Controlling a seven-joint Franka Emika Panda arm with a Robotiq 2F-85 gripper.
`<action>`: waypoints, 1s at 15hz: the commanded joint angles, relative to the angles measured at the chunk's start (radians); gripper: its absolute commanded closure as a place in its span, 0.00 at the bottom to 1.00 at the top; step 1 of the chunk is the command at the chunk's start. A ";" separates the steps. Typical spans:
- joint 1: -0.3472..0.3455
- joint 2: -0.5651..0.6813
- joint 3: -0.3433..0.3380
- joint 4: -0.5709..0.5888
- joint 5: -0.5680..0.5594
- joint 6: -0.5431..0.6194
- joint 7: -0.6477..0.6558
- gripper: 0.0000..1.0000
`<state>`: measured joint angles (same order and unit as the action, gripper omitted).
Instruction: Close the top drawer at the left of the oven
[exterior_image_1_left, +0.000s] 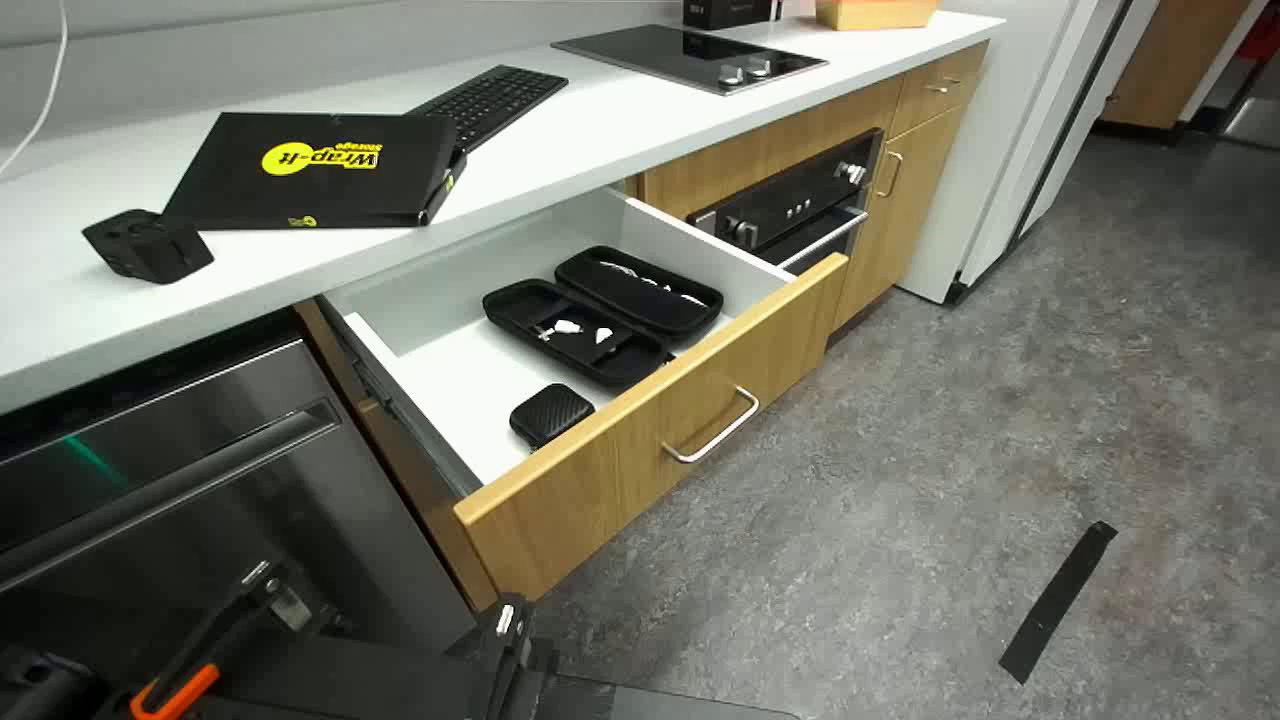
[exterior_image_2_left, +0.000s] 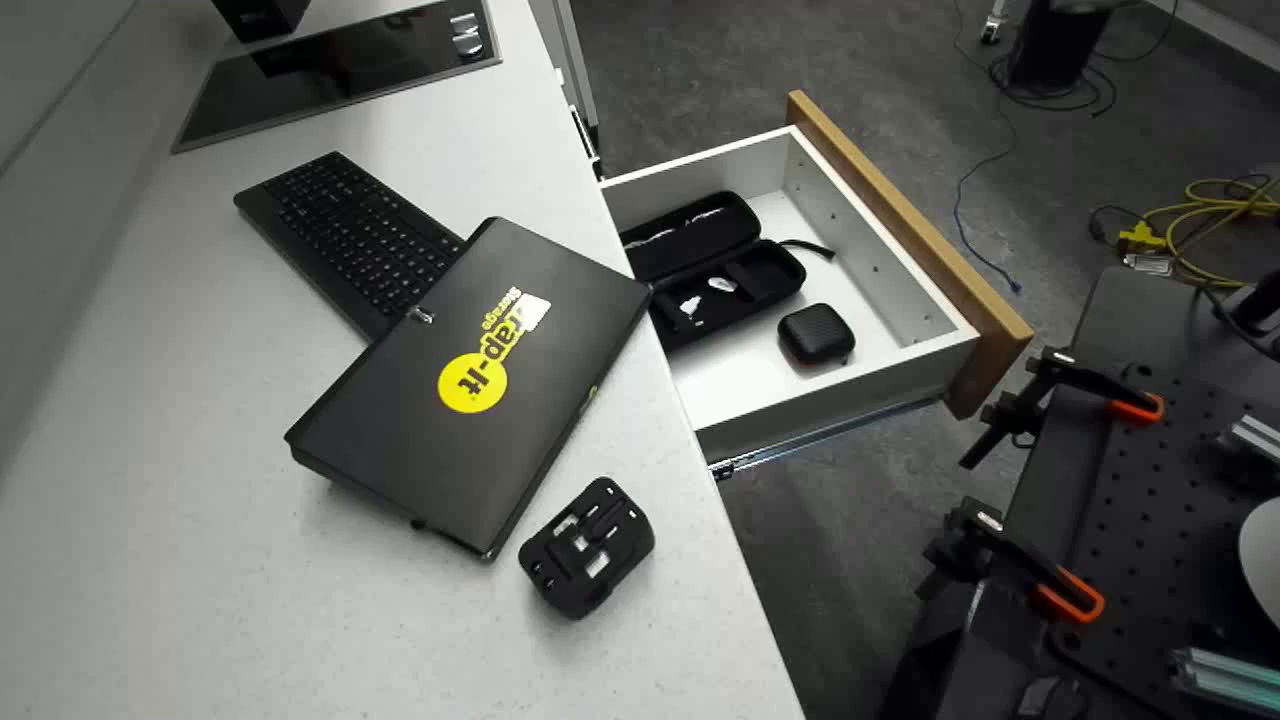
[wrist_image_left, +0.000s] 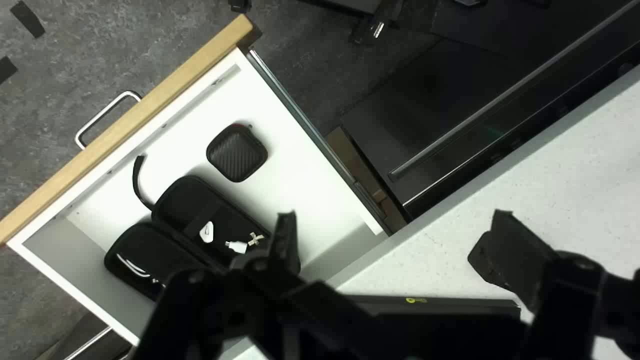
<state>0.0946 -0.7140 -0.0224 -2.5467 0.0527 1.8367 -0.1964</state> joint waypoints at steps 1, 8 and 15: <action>-0.002 0.002 0.001 0.002 0.001 -0.002 0.000 0.00; -0.098 0.108 -0.035 -0.022 -0.064 0.229 0.063 0.00; -0.313 0.397 -0.183 -0.060 -0.118 0.627 0.116 0.00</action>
<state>-0.1494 -0.4410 -0.1695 -2.6126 -0.0319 2.3374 -0.1329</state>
